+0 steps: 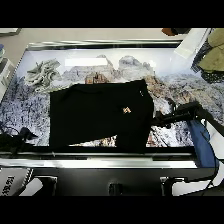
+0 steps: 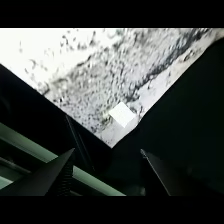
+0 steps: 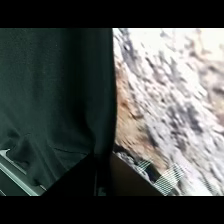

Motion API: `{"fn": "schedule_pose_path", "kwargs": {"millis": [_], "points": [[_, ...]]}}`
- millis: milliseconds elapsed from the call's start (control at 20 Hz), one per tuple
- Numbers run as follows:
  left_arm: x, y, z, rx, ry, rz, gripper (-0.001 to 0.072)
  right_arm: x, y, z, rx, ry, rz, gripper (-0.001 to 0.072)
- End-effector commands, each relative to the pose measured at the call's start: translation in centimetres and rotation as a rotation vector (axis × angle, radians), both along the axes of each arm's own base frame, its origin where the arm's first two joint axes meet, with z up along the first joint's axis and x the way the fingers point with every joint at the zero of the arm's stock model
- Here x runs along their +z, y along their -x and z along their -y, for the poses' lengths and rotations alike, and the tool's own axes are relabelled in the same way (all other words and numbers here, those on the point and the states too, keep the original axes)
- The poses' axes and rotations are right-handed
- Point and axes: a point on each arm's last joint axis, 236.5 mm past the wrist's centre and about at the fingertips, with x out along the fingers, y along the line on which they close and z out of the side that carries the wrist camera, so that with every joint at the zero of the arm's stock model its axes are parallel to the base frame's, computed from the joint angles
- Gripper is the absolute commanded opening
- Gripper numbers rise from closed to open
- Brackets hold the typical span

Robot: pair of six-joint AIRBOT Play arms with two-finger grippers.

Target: Fold the clothes and pants, and hang the long-sleeved shirts on hangers.

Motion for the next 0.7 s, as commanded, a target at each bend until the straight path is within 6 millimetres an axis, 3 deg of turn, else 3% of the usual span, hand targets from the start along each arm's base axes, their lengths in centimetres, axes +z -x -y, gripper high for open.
{"fn": "schedule_pose_path", "kwargs": {"millis": [0,300,650], "points": [[-2.0,1.9,3.2,-0.018,0.105,-0.012,0.0472,0.2,-0.1,-0.1,-0.001,-0.006,0.001,0.0028],[-3.0,2.5,5.2,-0.028,0.165,0.004,0.0472,0.3,-0.1,-0.2,-0.001,-0.007,0.003,0.0028],[-3.7,1.9,5.1,-0.01,0.164,0.009,0.0472,1.0,-0.4,0.0,-0.001,0.002,0.031,0.0028]]}}
